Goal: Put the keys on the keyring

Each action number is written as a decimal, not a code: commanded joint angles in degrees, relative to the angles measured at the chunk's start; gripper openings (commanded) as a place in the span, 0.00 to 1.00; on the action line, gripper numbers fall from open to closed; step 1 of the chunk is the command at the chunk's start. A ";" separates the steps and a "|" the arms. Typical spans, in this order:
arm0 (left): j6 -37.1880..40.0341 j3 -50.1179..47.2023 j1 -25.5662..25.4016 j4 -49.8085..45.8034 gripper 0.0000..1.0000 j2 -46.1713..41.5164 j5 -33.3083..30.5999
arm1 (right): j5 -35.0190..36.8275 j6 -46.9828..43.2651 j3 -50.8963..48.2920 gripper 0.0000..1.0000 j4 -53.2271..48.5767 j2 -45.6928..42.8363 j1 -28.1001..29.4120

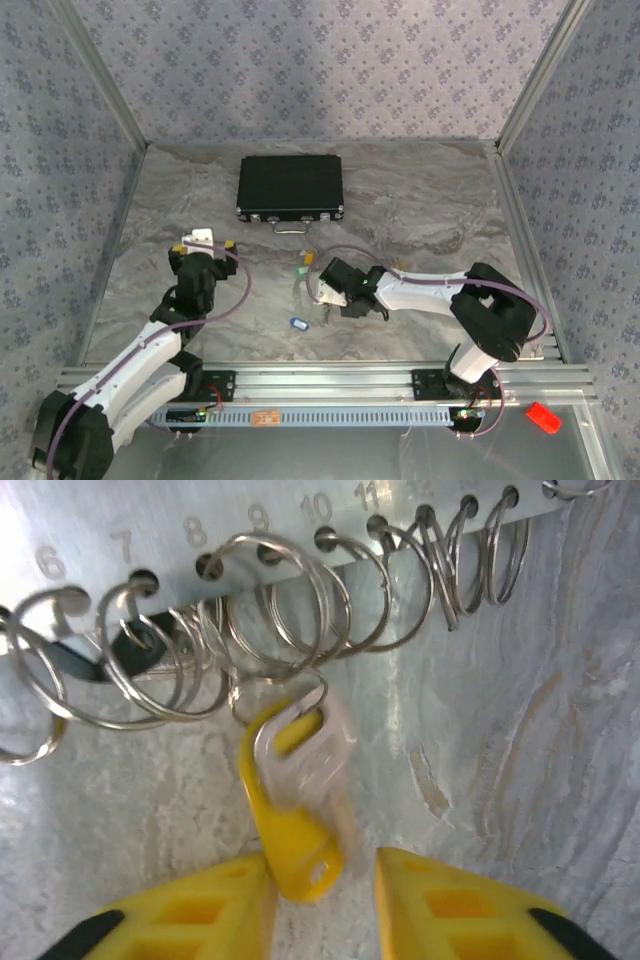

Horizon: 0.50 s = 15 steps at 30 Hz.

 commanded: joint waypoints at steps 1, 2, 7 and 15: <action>4.69 1.70 2.46 5.50 1.00 2.23 4.41 | 2.64 0.91 -1.91 0.39 -5.52 -3.55 -1.39; 5.48 1.93 3.07 6.22 1.00 3.25 5.00 | 1.35 1.57 -2.11 0.41 -5.33 -5.95 -2.06; 7.02 3.11 7.62 11.55 1.00 10.91 8.79 | -11.25 8.90 -4.89 0.63 4.15 -22.78 -11.78; 7.67 3.27 12.91 23.53 1.00 23.68 15.50 | -14.46 21.74 -16.59 0.74 31.23 -30.23 -37.52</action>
